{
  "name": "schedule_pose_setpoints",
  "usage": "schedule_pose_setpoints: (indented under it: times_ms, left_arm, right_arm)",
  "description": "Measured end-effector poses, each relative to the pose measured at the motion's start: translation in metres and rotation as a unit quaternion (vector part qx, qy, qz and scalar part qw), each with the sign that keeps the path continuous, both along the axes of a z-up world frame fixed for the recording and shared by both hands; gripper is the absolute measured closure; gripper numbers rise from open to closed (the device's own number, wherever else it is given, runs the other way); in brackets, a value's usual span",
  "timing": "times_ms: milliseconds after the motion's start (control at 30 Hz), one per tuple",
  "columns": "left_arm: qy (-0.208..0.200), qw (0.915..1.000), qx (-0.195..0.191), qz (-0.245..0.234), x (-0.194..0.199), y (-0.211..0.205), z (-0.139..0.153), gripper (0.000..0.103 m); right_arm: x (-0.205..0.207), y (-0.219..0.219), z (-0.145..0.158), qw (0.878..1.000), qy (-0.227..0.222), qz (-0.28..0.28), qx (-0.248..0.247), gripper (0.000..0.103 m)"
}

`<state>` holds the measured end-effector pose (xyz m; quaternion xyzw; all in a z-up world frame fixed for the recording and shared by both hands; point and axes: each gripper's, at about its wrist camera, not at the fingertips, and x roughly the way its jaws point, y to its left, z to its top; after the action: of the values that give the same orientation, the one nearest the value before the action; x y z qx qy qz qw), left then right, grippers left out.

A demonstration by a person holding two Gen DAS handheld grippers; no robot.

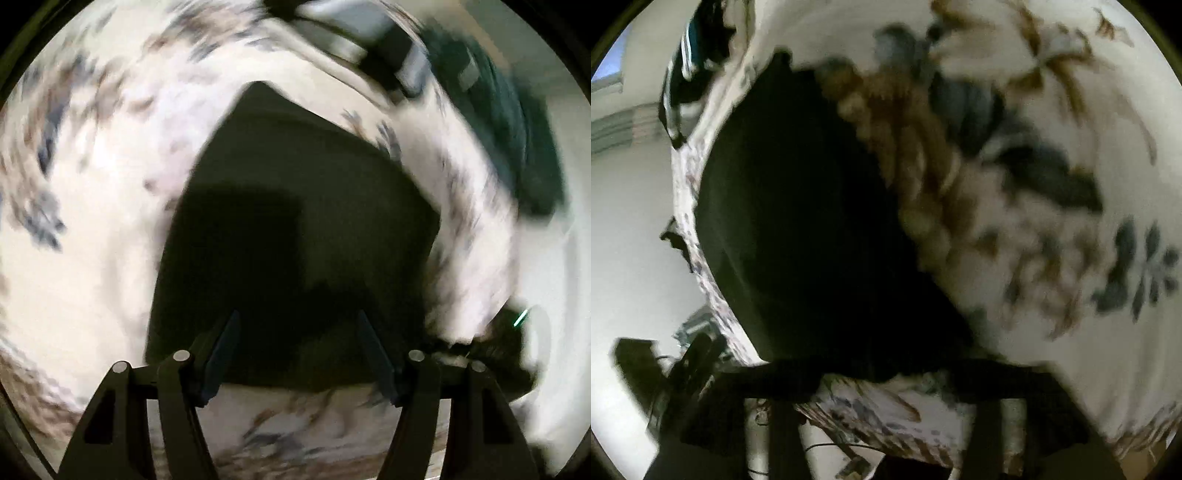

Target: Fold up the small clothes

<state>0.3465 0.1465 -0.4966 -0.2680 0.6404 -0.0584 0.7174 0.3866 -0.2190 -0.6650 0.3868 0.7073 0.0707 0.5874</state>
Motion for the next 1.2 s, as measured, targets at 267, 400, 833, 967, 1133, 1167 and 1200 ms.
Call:
schedule_pose_setpoints:
  times_ms: [267,400,833,967,1133,1167,1200]
  left_arm:
    - [0.011,0.9940,-0.098,0.047,0.048,0.076,-0.081,0.017]
    - [0.006,0.9947,-0.102,-0.013,0.069,0.053,-0.094,0.016]
    - [-0.064,0.9898,-0.113,-0.057,0.114,0.028,-0.031,0.086]
    - [-0.093,0.9867,-0.113,-0.070,0.158,0.037,0.014,0.086]
    - [-0.147,0.9790,-0.112,-0.086,0.257,0.038,0.075,0.086]
    - [-0.155,0.9776,-0.110,-0.090,0.278,0.034,0.080,0.086]
    - [-0.161,0.9766,-0.107,-0.094,0.298,0.031,0.085,0.086]
  right_arm:
    - [0.050,-0.008,-0.060,0.992,-0.012,0.020,0.122,0.016]
    - [0.069,0.014,-0.064,0.975,-0.035,0.022,0.220,0.015]
    - [0.085,0.055,-0.018,0.980,-0.067,0.017,0.189,0.079]
    - [0.114,0.063,0.030,0.978,-0.097,0.008,0.185,0.079]
    - [0.198,0.068,0.104,0.970,-0.167,-0.002,0.176,0.079]
    - [0.217,0.069,0.114,0.969,-0.176,-0.005,0.171,0.079]
    - [0.240,0.070,0.122,0.969,-0.184,-0.011,0.165,0.079]
